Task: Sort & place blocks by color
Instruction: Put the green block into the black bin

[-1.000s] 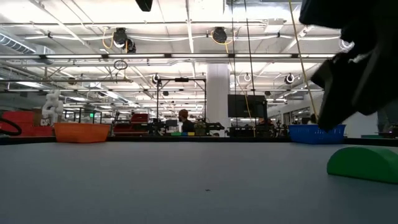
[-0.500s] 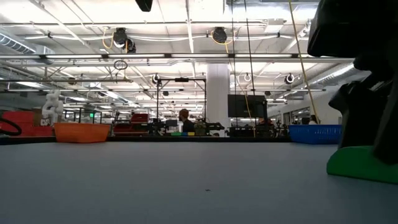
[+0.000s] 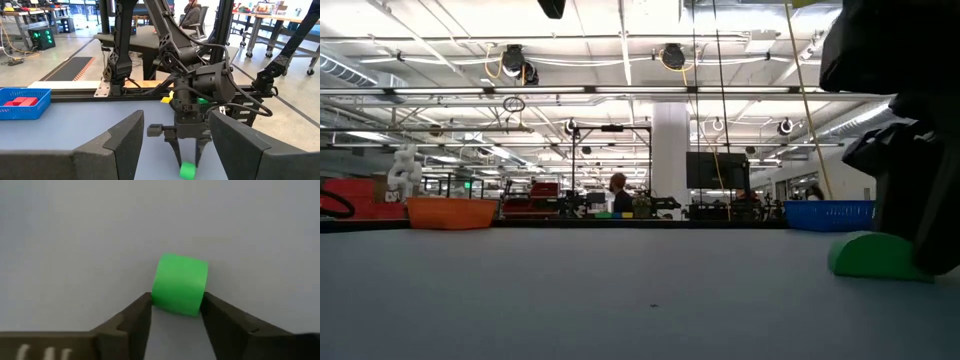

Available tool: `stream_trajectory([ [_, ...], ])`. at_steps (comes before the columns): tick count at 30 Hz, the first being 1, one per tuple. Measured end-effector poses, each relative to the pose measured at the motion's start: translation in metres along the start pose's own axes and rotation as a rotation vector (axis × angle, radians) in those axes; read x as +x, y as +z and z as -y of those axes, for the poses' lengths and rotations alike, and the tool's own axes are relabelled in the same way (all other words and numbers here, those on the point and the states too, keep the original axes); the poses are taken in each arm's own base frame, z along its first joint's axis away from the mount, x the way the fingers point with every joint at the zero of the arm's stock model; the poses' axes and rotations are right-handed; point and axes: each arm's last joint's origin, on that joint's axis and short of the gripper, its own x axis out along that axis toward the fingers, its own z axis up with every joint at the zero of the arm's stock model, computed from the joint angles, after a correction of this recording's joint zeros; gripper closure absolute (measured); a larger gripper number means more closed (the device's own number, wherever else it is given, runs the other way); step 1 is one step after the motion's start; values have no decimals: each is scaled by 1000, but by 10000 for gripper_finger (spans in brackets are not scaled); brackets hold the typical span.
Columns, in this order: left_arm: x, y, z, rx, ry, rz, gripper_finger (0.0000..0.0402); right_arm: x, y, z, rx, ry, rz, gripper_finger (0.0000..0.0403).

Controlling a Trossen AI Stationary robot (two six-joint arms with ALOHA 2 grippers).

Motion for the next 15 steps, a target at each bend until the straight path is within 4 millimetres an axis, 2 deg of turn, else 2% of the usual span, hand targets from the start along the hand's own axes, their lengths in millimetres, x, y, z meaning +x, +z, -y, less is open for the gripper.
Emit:
stream_trajectory([
  [3, 0, 0, 0, 0, 0, 0, 174, -6, 0, 2, -16, -13, -10, 281],
  [7, 0, 0, 0, 0, 0, 0, 174, -13, -2, 10, -38, -95, -20, 314],
  [10, 0, 0, 0, 0, 0, 0, 174, -16, -4, 16, -21, -158, -34, 322],
  [15, 0, 0, 0, 0, 0, -1, 174, -16, -2, 15, -15, -148, -26, 322],
])
